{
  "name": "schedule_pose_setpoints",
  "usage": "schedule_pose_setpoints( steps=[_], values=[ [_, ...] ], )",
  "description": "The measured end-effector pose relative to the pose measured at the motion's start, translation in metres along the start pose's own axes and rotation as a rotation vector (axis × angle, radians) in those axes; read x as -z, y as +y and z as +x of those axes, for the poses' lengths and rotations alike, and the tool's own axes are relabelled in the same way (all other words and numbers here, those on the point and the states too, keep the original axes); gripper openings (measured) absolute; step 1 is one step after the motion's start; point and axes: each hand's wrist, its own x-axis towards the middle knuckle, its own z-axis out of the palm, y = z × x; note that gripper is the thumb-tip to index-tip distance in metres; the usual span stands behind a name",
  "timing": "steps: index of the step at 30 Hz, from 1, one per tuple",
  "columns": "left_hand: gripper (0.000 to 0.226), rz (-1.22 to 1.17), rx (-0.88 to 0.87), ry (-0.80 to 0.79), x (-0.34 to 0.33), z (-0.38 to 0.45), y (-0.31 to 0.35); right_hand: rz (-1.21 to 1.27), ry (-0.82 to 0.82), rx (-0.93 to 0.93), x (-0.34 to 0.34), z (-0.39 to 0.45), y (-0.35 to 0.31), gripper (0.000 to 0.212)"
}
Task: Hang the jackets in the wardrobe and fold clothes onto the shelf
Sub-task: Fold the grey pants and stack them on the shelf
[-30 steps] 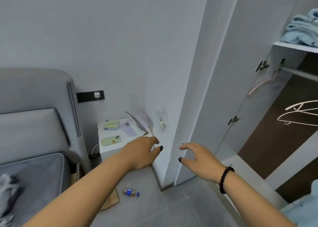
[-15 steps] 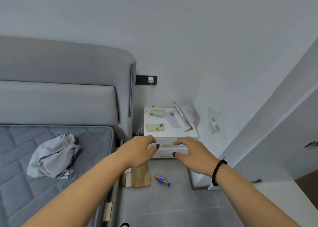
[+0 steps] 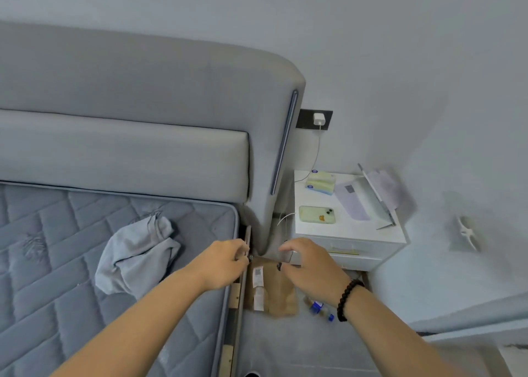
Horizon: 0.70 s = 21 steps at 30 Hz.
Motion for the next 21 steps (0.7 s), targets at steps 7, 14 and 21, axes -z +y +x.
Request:
schedule_pose_setpoints(
  steps=[7,14,21],
  values=[
    [0.03,-0.046,0.036,0.037,-0.005,0.033,-0.08,0.046,-0.022,-0.002,-0.078,0.062,0.004,0.031],
    [0.028,-0.123,0.058,0.191,-0.029,0.032,-0.152,-0.097,-0.017,0.145,-0.153,0.087,0.003,0.035],
    [0.035,-0.002,-0.027,0.143,-0.065,0.02,-0.237,-0.108,0.164,0.156,-0.221,0.074,0.013,0.032]
  ],
)
